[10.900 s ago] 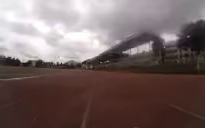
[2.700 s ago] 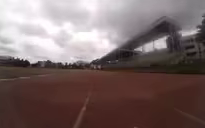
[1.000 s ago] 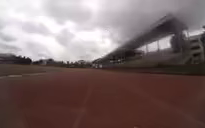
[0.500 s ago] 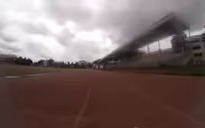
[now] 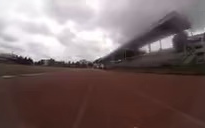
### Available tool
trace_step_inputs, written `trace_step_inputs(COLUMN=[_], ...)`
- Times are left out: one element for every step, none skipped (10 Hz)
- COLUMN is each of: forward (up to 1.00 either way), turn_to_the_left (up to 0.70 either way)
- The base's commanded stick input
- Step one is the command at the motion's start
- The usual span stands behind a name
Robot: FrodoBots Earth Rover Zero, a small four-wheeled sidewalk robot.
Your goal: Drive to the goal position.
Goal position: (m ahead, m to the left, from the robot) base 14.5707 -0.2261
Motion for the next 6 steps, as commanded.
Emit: trace_step_inputs(forward=[0.7,0.7,0.7,0.7,0.7,0.7], turn_to_the_left=[0.0,0.0,0.0,0.0,0.0,0.0])
